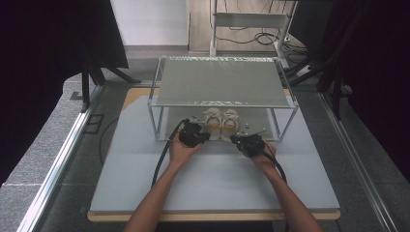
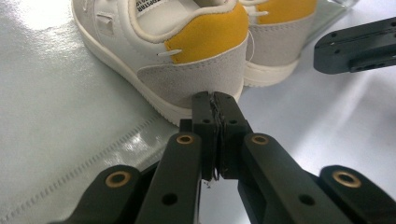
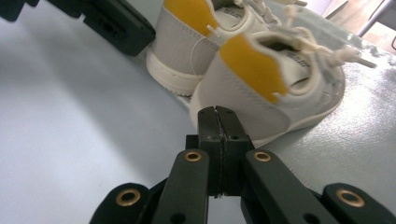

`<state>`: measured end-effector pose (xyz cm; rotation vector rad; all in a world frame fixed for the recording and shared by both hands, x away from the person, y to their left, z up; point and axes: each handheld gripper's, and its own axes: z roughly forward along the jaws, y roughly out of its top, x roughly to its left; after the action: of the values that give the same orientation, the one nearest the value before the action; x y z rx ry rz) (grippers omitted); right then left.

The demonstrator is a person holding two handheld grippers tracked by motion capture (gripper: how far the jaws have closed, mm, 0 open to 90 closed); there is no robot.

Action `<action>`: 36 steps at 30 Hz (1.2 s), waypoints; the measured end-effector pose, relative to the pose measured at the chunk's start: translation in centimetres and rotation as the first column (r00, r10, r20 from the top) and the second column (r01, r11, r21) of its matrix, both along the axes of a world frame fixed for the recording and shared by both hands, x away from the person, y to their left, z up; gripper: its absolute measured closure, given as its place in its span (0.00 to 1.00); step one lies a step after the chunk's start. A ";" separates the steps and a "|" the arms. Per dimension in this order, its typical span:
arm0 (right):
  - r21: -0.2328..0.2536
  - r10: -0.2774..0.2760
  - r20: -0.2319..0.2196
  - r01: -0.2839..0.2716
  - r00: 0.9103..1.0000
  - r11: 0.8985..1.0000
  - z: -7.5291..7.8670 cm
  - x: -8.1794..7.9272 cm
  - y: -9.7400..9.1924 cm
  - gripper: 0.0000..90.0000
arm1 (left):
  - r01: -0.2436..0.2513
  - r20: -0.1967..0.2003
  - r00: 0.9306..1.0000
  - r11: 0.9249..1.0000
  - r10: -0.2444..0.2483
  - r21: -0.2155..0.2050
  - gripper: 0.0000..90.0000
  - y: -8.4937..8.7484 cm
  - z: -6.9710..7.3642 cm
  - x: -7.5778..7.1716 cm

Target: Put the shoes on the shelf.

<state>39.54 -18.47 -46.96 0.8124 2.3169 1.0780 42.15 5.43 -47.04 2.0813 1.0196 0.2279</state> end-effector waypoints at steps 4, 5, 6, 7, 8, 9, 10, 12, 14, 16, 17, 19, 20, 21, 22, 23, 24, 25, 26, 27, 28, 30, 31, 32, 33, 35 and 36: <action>0.016 -0.022 -0.009 0.023 1.000 1.000 -0.1 0.8 0.0 1.00 | -0.013 -0.001 1.000 1.000 0.013 -0.004 0.97 -0.3 -0.1 0.3; 0.018 -0.022 -0.007 0.022 1.000 1.000 -0.1 1.0 0.0 1.00 | -0.016 -0.001 1.000 1.000 0.016 -0.005 0.97 -0.3 -0.2 0.4; 0.014 -0.026 -0.003 0.026 1.000 1.000 0.0 1.1 0.1 1.00 | -0.017 -0.003 1.000 1.000 0.017 -0.009 0.97 -0.3 -0.3 0.5; 0.011 -0.031 -0.004 0.031 1.000 0.999 -0.1 1.2 0.1 1.00 | -0.017 -0.004 1.000 1.000 0.017 -0.009 0.97 -0.3 -0.3 0.6; 0.012 -0.037 -0.004 0.037 0.999 0.999 -0.1 1.3 0.2 1.00 | -0.017 -0.005 1.000 1.000 0.017 -0.010 0.96 -0.4 -0.3 0.6; 0.009 -0.041 -0.003 0.041 0.999 0.999 -0.1 1.5 0.2 1.00 | -0.017 -0.005 1.000 1.000 0.017 -0.010 0.96 -0.4 -0.3 0.6; 0.014 -0.050 -0.008 0.050 0.999 0.999 -0.2 1.6 0.1 1.00 | -0.014 -0.006 1.000 1.000 0.014 -0.015 0.96 -0.5 -0.4 0.6; 0.017 -0.069 -0.012 0.069 0.998 0.997 -0.3 1.9 0.0 1.00 | -0.012 -0.004 1.000 1.000 0.012 -0.014 0.96 -0.7 -0.4 0.6; 0.021 -0.080 -0.016 0.080 0.997 0.997 -0.4 2.1 -0.1 1.00 | -0.012 -0.003 1.000 1.000 0.012 -0.013 0.96 -0.8 -0.4 0.7; 0.031 -0.090 -0.017 0.091 0.996 0.995 -0.6 2.2 -0.1 1.00 | -0.016 -0.001 1.000 1.000 0.016 -0.006 0.96 -1.0 -0.4 0.8; 0.036 -0.097 -0.013 0.097 0.995 0.995 -0.7 2.2 -0.1 1.00 | -0.017 -0.001 1.000 1.000 0.017 -0.006 0.96 -1.0 -0.4 0.8; 0.040 -0.102 -0.002 0.102 0.995 0.994 -0.9 2.0 0.0 1.00 | -0.019 -0.003 1.000 1.000 0.019 0.006 0.96 -1.0 -0.4 1.0; 0.038 -0.097 -0.003 0.097 0.995 0.995 -1.0 2.0 0.1 1.00 | -0.020 -0.003 1.000 1.000 0.020 0.005 0.96 -1.0 -0.4 1.1; 0.033 -0.092 -0.008 0.092 0.996 0.995 -1.1 2.0 0.2 1.00 | -0.022 -0.010 1.000 1.000 0.022 0.001 0.97 -1.0 -0.5 1.3; 0.026 -0.091 -0.008 0.091 0.996 0.996 -1.3 1.9 0.3 1.00 | -0.022 -0.010 1.000 1.000 0.022 0.001 0.97 -1.0 -0.5 1.3; 0.023 -0.086 -0.008 0.086 0.996 0.996 -1.3 1.9 0.4 1.00 | -0.027 -0.015 1.000 1.000 0.027 -0.003 0.96 -1.0 -0.5 1.4; 0.021 -0.084 -0.009 0.085 0.996 0.996 -1.4 1.9 0.5 1.00 | -0.028 -0.015 0.999 1.000 0.028 -0.003 0.96 -1.0 -0.5 1.4; 0.020 -0.085 -0.009 0.085 0.996 0.996 -1.4 1.9 0.5 1.00 | -0.027 -0.015 1.000 1.000 0.027 -0.003 0.96 -1.0 -0.5 1.4; 0.021 -0.086 -0.008 0.086 0.996 0.996 -1.4 1.9 0.5 1.00 | -0.026 -0.013 1.000 1.000 0.026 -0.003 0.96 -1.0 -0.5 1.4; 0.021 -0.087 -0.008 0.087 0.996 0.996 -1.4 1.9 0.5 1.00 | -0.026 -0.014 1.000 1.000 0.026 -0.005 0.95 -1.0 -0.5 1.3; 0.022 -0.088 -0.008 0.088 0.996 0.996 -1.4 1.9 0.5 0.99 | -0.026 -0.014 1.000 1.000 0.026 -0.005 0.93 -1.0 -0.5 1.3; 0.021 -0.096 -0.010 0.096 0.995 0.995 -1.4 1.8 0.5 0.99 | -0.021 -0.012 1.000 1.000 0.021 -0.003 0.91 -0.9 -0.5 1.0; 0.023 -0.098 -0.015 0.099 0.995 0.995 -1.4 1.7 0.5 0.98 | -0.016 -0.009 1.000 1.000 0.016 -0.013 0.90 -0.8 -0.4 0.8; 0.029 -0.094 -0.017 0.095 0.995 0.995 -1.3 1.6 0.4 0.98 | -0.012 -0.001 1.000 1.000 0.012 -0.018 0.90 -0.6 -0.3 0.6; 0.036 -0.092 -0.014 0.093 0.996 0.995 -1.1 1.5 0.3 0.98 | -0.012 0.012 1.000 1.000 0.012 -0.016 0.88 -0.3 0.0 0.3; 0.044 -0.080 0.000 0.080 0.997 0.996 -0.8 1.1 0.0 0.97 | -0.006 0.036 0.999 1.000 0.006 -0.007 0.84 0.3 0.5 -0.2; 0.052 -0.078 0.008 0.078 0.997 0.996 -0.6 0.9 -0.2 0.96 | -0.004 0.038 0.999 1.000 0.004 -0.015 0.81 0.5 0.8 -0.5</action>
<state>40.42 -18.64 -47.58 0.9073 2.2376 1.1095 41.62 5.96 -46.24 2.0537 1.0000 0.2599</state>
